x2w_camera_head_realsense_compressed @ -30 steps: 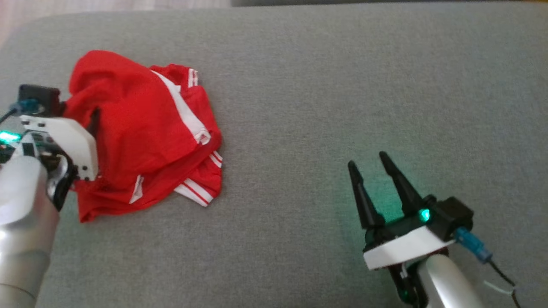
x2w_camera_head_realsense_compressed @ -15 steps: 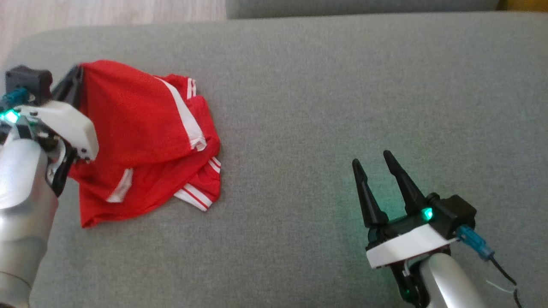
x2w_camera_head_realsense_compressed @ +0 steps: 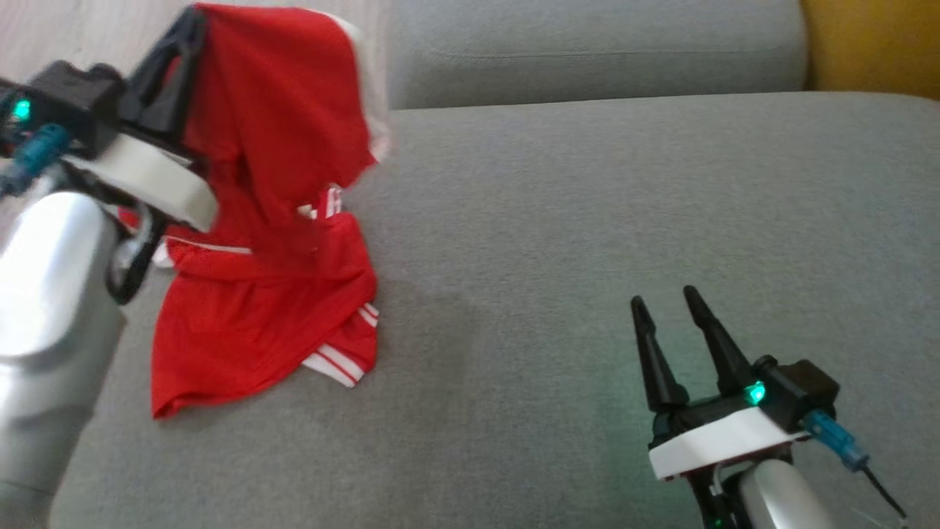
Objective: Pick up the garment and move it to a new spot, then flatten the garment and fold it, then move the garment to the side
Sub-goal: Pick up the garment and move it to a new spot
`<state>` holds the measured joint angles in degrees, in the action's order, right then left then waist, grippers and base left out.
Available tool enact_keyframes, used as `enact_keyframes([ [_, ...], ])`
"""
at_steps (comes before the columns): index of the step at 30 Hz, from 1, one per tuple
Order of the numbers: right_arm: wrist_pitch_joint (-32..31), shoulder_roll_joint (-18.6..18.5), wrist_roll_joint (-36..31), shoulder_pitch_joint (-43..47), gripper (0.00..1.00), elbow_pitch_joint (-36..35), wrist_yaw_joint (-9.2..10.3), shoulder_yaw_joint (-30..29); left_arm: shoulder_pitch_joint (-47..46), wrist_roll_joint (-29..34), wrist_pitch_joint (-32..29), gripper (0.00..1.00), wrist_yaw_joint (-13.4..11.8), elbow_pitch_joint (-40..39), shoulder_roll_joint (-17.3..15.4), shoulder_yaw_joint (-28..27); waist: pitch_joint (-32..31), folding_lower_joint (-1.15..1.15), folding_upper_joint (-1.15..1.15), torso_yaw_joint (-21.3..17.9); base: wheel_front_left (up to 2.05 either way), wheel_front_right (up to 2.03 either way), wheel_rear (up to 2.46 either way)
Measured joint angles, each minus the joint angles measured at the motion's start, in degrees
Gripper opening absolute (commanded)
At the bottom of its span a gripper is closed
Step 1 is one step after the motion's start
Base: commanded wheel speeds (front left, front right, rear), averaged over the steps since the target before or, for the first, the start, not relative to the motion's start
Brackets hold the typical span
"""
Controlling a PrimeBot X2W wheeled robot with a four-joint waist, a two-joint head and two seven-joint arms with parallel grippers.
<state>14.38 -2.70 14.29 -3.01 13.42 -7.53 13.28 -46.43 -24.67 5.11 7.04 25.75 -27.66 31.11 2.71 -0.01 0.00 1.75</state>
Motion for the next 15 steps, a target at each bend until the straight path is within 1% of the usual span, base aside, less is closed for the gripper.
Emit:
enact_keyframes([
  [5,0.0,0.0,0.6,0.03,1.0,-1.08,0.0,-1.7,3.02,-0.13,-3.93,0.0,-0.71,-9.68,1.05,2.82,-0.37,0.01,0.0,-3.05,0.0,0.0,0.0],
  [10,0.0,0.0,1.24,-0.26,1.0,-3.34,0.0,-2.66,3.86,-0.64,-8.1,0.0,-1.81,-16.86,3.54,5.84,0.17,0.01,0.0,-7.26,0.0,0.0,0.0],
  [11,0.0,0.01,1.51,-0.48,1.0,-3.99,0.0,-2.79,3.85,-0.64,-8.7,0.0,-2.0,-17.89,4.0,6.45,0.41,0.01,0.0,-8.24,0.0,0.0,0.0],
  [12,0.0,0.01,1.51,-0.48,1.0,-3.99,0.0,-2.79,3.85,-0.64,-8.7,0.0,-2.0,-17.89,4.0,6.45,0.41,0.01,0.0,-8.24,0.0,0.0,0.0],
  [15,0.01,0.0,2.37,-1.53,1.0,-5.58,0.0,-3.01,3.74,-0.45,-10.55,0.0,-1.97,-19.17,5.3,8.25,1.33,0.02,0.0,-11.33,0.0,0.0,0.0],
])
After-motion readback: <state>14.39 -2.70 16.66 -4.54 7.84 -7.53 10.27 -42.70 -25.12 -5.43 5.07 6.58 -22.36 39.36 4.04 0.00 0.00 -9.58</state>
